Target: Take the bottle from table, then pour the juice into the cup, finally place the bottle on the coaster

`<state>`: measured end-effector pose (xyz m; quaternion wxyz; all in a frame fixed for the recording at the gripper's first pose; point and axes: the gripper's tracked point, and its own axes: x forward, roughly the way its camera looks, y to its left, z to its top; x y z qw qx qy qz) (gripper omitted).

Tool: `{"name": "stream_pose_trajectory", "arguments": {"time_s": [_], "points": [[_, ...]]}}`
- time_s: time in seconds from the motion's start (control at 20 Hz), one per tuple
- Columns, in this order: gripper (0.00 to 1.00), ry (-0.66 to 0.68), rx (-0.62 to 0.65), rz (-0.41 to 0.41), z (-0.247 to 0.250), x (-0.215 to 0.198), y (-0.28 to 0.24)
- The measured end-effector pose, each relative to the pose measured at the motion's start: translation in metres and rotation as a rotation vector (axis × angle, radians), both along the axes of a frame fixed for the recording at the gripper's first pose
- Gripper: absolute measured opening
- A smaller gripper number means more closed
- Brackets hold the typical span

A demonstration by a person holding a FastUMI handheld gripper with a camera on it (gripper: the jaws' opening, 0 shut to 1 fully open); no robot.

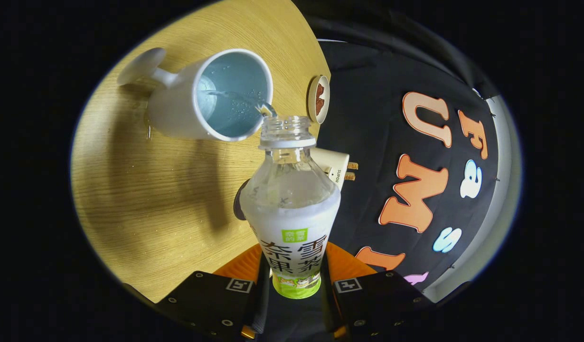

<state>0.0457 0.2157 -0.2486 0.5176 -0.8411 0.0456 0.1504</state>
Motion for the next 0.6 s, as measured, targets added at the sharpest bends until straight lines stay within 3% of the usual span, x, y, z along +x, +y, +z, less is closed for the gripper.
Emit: {"name": "stream_pose_trajectory", "arguments": {"time_s": [0.6], "points": [[0.48,-0.005,-0.036,0.007,-0.0023,0.0038,-0.0047]]}}
